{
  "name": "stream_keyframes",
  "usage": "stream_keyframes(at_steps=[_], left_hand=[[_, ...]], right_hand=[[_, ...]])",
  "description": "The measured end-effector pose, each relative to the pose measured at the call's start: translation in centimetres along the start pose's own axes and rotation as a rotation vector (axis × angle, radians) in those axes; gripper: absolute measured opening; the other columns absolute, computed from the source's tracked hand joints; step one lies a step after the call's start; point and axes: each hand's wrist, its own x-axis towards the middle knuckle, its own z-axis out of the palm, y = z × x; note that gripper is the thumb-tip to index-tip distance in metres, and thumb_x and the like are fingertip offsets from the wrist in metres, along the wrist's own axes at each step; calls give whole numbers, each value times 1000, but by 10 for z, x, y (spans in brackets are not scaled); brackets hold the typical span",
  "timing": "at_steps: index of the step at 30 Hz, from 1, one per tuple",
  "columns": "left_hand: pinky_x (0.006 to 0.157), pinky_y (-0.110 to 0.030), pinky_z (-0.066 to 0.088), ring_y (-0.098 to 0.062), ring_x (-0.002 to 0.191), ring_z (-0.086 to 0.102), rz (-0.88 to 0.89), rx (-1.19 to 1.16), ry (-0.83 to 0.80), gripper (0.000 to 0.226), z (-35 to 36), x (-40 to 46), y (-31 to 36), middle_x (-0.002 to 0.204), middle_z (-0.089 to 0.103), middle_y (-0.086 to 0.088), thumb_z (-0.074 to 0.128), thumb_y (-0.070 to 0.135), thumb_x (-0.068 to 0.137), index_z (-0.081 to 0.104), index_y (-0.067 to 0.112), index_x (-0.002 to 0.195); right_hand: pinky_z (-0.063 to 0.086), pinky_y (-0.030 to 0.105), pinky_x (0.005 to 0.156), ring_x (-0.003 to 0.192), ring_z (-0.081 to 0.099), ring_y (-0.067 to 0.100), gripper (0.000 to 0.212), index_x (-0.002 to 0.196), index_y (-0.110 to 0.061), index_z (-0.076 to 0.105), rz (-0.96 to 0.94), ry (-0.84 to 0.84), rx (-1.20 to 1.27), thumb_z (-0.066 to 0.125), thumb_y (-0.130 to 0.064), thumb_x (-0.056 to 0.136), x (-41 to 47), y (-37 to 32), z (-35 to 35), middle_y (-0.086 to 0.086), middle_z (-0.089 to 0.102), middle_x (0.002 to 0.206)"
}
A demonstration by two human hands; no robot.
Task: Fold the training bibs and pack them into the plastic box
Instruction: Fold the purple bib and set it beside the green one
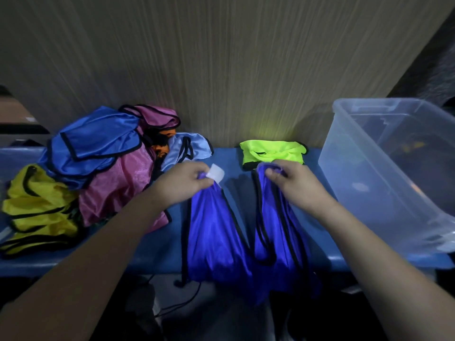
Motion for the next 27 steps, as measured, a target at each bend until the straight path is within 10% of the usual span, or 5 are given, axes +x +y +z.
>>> stream_keyframes(at_steps=[7,12,17,27], left_hand=[[61,-33,35,-14,62,50,-130,-64,491,6,-22,-1,-10,65,53,5,58,27,95,62,23,93],[61,-34,34,-24,68,51,-275,-26,312,22,-31,-3,-8,68,51,-6,59,20,90,52,10,71],[48,-19,38,-15,55,52,-254,-726,138,17,-27,-7,18,73,51,-13,57,0,92,61,-8,107],[47,-16,43,-2,58,54,28,-618,-49,32,-5,-11,34,82,72,5,52,-8,94,76,14,92]], right_hand=[[33,36,57,62,42,23,36,67,-11,44,220,187,-17,55,-30,96,6,4,-20,2,46,60],[40,32,63,67,55,20,13,87,-14,63,482,74,327,60,-26,83,3,3,-39,8,58,74],[44,31,54,66,54,29,22,98,-8,61,530,-87,706,61,-22,81,-6,-16,-34,21,57,85],[55,33,45,56,69,29,28,100,9,62,441,-307,885,40,-8,101,-14,-47,-3,23,70,78]])
